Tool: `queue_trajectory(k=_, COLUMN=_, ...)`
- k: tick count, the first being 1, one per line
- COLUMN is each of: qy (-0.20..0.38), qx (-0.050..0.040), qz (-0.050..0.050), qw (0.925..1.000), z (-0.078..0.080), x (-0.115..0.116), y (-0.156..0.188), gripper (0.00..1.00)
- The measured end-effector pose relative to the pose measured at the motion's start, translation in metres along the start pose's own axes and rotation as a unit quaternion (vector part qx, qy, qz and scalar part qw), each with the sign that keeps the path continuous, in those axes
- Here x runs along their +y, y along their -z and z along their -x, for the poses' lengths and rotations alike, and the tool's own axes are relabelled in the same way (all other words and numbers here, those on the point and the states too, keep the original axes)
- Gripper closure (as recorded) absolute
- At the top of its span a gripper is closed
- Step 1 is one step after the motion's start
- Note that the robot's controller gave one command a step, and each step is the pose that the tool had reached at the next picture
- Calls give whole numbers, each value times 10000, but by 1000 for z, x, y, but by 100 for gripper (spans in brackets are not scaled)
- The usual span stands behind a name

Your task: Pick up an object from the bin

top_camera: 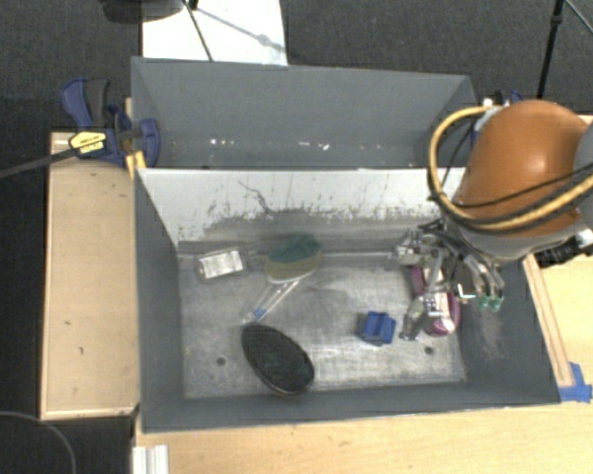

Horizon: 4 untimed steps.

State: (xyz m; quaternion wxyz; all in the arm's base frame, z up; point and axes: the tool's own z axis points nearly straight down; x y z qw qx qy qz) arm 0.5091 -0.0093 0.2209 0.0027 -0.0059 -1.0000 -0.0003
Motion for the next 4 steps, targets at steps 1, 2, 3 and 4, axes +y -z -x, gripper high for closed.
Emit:
queue_trajectory(k=1, qy=1090, qx=-3, qz=1, qw=9940, z=1, x=21, y=-133, gripper=0)
queue_trajectory(k=2, qy=2301, qx=-72, qz=-9, qw=9731, z=-1, x=-27, y=-148, gripper=0)
queue_trajectory(k=3, qy=2296, qx=-105, qz=-15, qw=9732, z=0, x=-27, y=-146, gripper=100)
queue_trajectory(k=4, qy=2586, qx=-73, qz=-23, qw=9660, z=0, x=-23, y=14, gripper=100)
